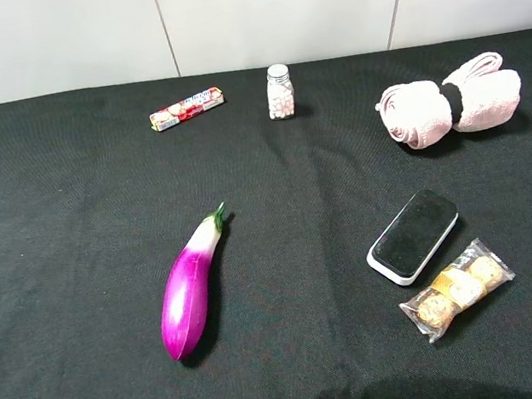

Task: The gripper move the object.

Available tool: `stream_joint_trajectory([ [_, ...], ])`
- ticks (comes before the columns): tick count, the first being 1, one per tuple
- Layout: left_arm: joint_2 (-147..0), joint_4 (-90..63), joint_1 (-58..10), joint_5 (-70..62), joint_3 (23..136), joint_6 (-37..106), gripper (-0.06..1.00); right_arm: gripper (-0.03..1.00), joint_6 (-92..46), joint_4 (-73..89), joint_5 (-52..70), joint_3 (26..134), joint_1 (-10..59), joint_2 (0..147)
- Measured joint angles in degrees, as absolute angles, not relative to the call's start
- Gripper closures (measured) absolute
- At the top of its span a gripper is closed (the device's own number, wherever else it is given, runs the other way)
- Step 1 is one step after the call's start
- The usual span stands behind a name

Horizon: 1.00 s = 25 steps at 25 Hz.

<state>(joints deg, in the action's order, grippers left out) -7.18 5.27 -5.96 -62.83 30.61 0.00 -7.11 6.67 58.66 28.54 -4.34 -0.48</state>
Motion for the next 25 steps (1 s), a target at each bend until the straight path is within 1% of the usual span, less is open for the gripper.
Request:
stream_joint_trajectory([
  [4, -2.72, 4.34, -3.38, -61.8, 28.47, 0.95, -0.05, 0.27, -7.11, 6.67, 58.66, 28.54, -4.34, -0.48],
  [7, -0.04, 4.1, -3.21, -61.03, 28.18, 1.13, -0.05, 0.27, -7.11, 6.67, 58.66, 28.54, -4.34, -0.48],
  [25, 0.44, 3.05, -3.21, -60.79, 28.12, 2.66, -0.05, 0.27, -7.11, 6.67, 58.66, 28.54, -4.34, -0.48],
])
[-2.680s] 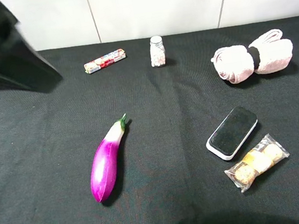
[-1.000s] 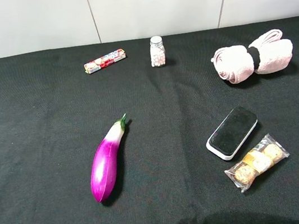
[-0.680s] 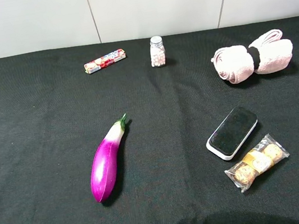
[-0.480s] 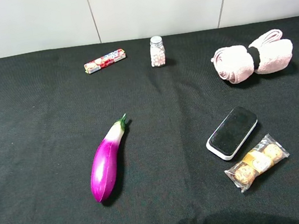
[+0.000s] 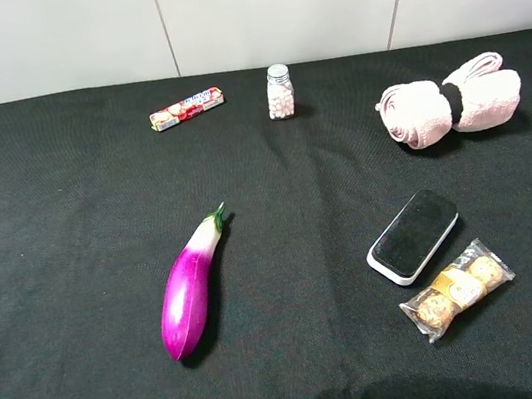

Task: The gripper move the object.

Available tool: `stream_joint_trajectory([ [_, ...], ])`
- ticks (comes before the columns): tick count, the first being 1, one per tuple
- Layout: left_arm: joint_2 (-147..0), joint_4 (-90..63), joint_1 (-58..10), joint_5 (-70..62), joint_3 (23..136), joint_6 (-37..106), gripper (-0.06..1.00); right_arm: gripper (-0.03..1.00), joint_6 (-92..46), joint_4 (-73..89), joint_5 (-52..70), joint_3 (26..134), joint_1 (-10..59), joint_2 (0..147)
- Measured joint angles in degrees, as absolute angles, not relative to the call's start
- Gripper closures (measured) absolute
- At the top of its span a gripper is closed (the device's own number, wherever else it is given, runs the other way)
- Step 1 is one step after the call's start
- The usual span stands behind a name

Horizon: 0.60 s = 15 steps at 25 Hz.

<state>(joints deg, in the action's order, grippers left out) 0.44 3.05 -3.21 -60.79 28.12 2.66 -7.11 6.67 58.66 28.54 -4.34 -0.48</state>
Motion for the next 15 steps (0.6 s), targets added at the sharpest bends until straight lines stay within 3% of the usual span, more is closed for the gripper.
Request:
stream_joint_trajectory([
  [15, 0.44, 3.53, -3.21, -60.73, 28.12, 2.66, -0.05, 0.27, -7.11, 6.67, 58.66, 28.54, -4.34, -0.48],
])
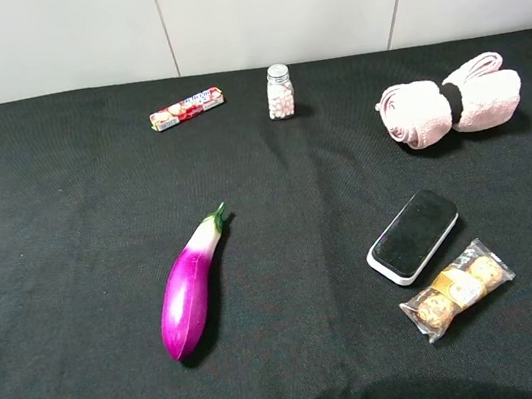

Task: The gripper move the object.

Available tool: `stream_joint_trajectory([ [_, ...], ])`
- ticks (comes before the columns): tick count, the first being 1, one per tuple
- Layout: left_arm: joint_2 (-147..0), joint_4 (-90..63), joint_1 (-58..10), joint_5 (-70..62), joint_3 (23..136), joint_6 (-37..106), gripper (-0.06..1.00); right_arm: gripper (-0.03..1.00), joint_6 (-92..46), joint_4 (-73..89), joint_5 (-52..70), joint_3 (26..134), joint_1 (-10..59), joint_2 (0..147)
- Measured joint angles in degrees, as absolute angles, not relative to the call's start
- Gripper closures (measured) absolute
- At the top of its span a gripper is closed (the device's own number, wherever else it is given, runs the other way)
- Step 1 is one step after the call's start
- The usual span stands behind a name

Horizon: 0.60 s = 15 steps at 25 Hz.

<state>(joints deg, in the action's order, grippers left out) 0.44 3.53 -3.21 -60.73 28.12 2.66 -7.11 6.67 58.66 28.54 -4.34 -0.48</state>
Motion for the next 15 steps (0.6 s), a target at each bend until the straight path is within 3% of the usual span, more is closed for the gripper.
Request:
stream_joint_trajectory([
  [15, 0.44, 3.55, -3.21, -60.73, 28.12, 2.68, -0.05, 0.27, -7.11, 6.67, 58.66, 28.54, -4.34, -0.48],
])
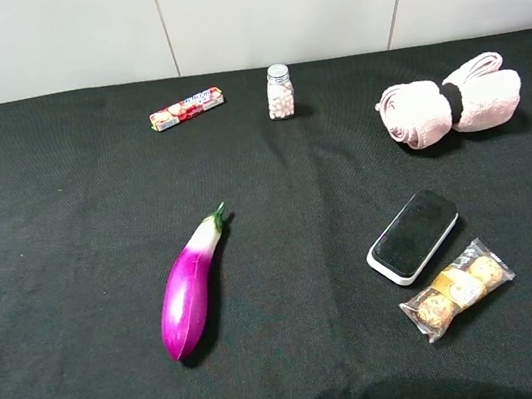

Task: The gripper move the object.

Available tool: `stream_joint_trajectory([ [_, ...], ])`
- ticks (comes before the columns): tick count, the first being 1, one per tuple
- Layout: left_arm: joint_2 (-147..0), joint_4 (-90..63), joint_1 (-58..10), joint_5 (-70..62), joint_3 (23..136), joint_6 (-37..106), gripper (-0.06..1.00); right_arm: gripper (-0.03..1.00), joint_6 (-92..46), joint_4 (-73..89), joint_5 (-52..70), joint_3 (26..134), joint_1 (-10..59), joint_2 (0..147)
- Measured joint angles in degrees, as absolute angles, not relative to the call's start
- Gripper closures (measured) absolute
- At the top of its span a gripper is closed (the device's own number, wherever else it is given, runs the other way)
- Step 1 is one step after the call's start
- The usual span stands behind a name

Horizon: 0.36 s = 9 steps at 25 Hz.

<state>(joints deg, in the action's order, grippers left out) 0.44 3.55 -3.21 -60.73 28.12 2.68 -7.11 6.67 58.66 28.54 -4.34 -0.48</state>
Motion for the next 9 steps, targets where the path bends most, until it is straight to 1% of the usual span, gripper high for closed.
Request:
stream_joint_trajectory([
  [9, 0.44, 3.59, -3.21, -60.73, 28.12, 2.68, -0.05, 0.27, -7.11, 6.67, 58.66, 28.54, -4.34, -0.48],
])
